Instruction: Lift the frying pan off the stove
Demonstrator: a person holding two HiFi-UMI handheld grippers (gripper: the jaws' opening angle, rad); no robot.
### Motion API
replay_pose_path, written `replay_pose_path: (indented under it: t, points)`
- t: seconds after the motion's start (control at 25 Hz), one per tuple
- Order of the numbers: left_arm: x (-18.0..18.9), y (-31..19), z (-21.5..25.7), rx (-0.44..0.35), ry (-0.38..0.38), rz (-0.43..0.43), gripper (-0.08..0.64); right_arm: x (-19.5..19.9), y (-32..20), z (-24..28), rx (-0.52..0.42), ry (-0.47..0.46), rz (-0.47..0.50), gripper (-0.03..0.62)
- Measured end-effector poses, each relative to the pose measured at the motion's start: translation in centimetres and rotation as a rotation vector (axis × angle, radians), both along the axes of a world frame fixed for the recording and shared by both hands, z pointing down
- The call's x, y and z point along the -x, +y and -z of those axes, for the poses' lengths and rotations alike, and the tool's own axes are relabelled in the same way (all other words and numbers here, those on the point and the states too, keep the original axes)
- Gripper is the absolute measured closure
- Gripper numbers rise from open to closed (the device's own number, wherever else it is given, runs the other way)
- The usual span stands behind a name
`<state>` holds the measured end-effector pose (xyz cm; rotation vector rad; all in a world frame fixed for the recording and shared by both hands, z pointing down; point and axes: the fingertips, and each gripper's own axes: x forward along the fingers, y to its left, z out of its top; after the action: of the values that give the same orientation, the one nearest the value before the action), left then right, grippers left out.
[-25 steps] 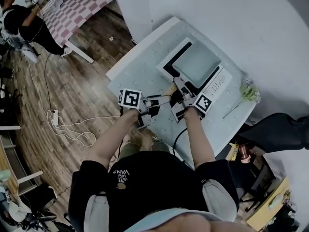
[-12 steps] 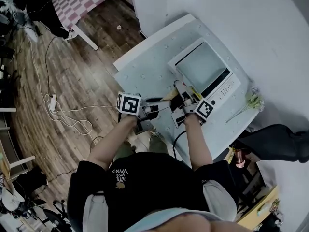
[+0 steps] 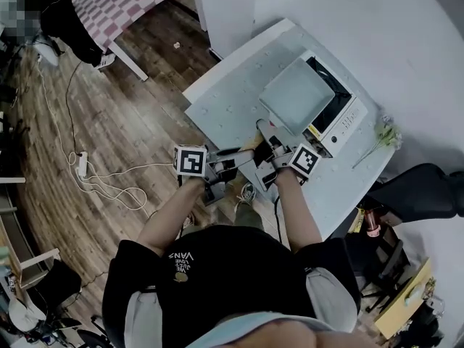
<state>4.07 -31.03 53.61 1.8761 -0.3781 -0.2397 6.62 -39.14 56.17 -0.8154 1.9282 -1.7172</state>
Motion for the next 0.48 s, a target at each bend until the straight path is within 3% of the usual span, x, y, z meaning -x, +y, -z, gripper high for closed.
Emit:
replay_pose_path:
  t: [0.48]
  points:
    - [9.7, 8.3, 0.5, -0.012, -0.003, -0.048, 0.434, 9.3, 8.4, 0.8, 0.002, 0.013, -0.059, 0.407]
